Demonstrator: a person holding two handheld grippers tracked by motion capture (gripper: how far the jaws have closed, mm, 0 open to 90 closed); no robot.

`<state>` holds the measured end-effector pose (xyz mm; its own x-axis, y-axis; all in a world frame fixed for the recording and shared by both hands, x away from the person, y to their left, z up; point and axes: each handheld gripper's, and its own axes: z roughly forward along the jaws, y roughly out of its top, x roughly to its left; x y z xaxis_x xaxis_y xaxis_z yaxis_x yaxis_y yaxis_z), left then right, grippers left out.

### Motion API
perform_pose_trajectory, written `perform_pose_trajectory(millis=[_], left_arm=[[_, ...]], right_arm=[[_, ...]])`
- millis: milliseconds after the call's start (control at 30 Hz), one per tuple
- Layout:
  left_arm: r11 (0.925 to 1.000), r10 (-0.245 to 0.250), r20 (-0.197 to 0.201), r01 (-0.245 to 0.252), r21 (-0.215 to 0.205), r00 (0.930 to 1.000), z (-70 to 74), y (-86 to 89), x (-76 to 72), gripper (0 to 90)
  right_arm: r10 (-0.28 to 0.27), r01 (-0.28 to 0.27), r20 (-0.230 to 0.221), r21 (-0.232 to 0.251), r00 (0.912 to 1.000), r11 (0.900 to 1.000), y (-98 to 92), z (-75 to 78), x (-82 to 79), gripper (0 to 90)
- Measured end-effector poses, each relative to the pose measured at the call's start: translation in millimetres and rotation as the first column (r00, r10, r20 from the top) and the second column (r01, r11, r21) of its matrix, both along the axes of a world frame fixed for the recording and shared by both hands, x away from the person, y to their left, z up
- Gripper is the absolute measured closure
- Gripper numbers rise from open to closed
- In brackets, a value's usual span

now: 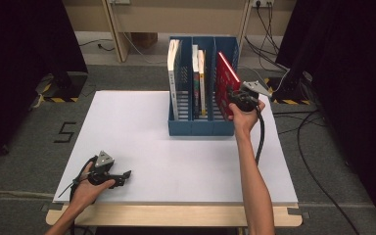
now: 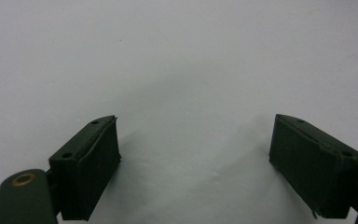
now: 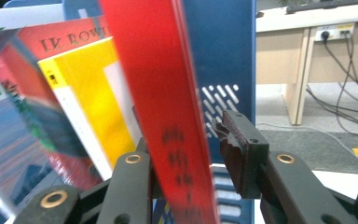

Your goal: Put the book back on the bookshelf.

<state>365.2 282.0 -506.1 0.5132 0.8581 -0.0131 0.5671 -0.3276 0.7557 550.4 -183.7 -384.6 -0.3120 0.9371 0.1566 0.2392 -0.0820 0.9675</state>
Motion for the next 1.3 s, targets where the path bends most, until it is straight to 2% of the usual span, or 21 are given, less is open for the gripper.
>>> perform_pose_trajectory(millis=[167,267,400,533,667,900,1000,1033,1133,1233,1300], left_arm=[[1.0,0.001,0.002,-0.001,-0.001,1.0,-0.2,-0.1,0.0,14.7],[1.0,0.001,0.002,-0.001,-0.001,1.0,-0.2,-0.1,0.0,14.7],[1.0,0.001,0.002,-0.001,-0.001,1.0,-0.2,-0.1,0.0,14.7],[1.0,0.001,0.001,-0.001,-0.001,1.0,-0.2,-0.1,0.0,14.7],[1.0,0.001,0.001,-0.001,-0.001,1.0,-0.2,-0.1,0.0,14.7],[1.0,0.002,0.001,-0.002,-0.003,1.0,-0.3,-0.2,0.1,14.7],[1.0,0.002,0.001,-0.002,-0.003,1.0,-0.3,-0.2,0.1,14.7],[1.0,0.002,0.001,-0.002,-0.002,1.0,-0.2,-0.2,0.1,14.7],[1.0,0.002,0.001,-0.002,-0.003,1.0,-0.3,-0.2,0.1,14.7],[1.0,0.002,0.001,-0.002,-0.003,1.0,-0.3,-0.1,0.1,14.7],[1.0,0.002,0.001,-0.002,-0.003,1.0,-0.2,-0.1,0.1,14.7]], right_arm=[[0.033,-0.033,-0.006,0.001,0.9994,0.999,-3.7,-4.0,-13.7,64.5],[0.063,-0.063,-0.005,-0.013,0.998,0.998,-5.8,-6.6,-23.7,65.5],[0.076,-0.077,-0.02,-0.037,0.9969,0.996,-10.0,-11.5,-33.7,66.1],[0.092,-0.094,-0.045,-0.05,0.9947,0.994,-13.9,-21.5,-42.4,64.4],[0.099,-0.103,-0.069,-0.057,0.9926,0.993,-17.2,-34.1,-47.7,67.1],[0.122,-0.125,-0.091,-0.027,0.9884,0.992,-23.8,-44.8,-46.9,79.4],[0.133,-0.13,-0.106,0.041,0.9854,0.991,-22.1,-47.5,-45.4,82.0],[0.135,-0.133,-0.099,0.029,0.9859,0.991,-21.5,-48.0,-43.9,82.5],[0.136,-0.129,-0.105,0.067,0.9852,0.989,-13.6,-49.5,-37.8,83.5],[0.12,-0.115,-0.105,0.055,0.9872,0.992,-3.6,-49.0,-31.1,83.0],[0.12,-0.113,-0.108,0.072,0.9869,0.991,4.8,-48.9,-24.9,81.7]])
